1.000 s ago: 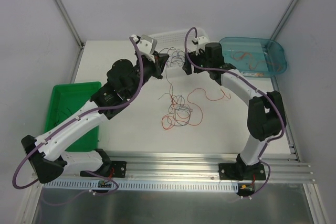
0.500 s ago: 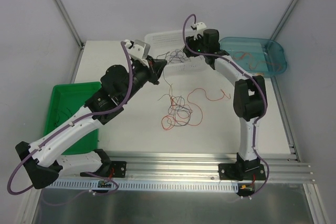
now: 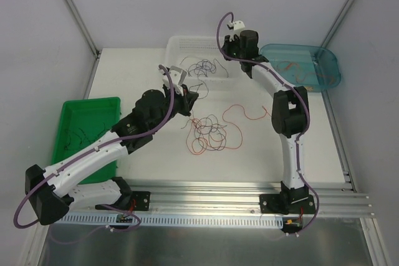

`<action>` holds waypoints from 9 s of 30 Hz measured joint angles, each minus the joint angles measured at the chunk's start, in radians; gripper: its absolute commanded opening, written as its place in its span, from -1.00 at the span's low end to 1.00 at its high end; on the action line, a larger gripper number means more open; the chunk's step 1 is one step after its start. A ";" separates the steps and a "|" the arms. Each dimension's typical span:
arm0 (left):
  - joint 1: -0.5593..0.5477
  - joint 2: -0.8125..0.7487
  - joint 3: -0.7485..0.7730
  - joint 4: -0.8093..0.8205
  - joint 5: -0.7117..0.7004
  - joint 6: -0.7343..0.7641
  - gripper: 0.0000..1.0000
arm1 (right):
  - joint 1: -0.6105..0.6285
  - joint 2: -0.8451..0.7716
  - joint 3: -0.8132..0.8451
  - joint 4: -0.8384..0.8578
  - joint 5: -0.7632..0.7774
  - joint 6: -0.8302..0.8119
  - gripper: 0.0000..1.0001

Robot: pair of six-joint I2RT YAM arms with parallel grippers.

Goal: Untangle the cables
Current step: Place the cable in the bin, then untie the cable, then place the cable in the bin, then untie the cable.

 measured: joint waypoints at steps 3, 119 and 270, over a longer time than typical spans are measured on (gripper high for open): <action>0.006 0.000 -0.027 -0.003 0.000 -0.019 -1.00 | 0.000 0.006 -0.045 0.001 0.001 0.007 -0.77; 0.649 -0.171 -0.231 -0.525 0.143 -0.277 -1.00 | -0.428 -0.940 -0.042 -0.463 -0.652 0.651 -0.99; -0.096 0.334 -0.215 0.392 0.286 -0.246 0.86 | 0.298 -1.228 -0.342 -0.669 0.162 0.261 -0.99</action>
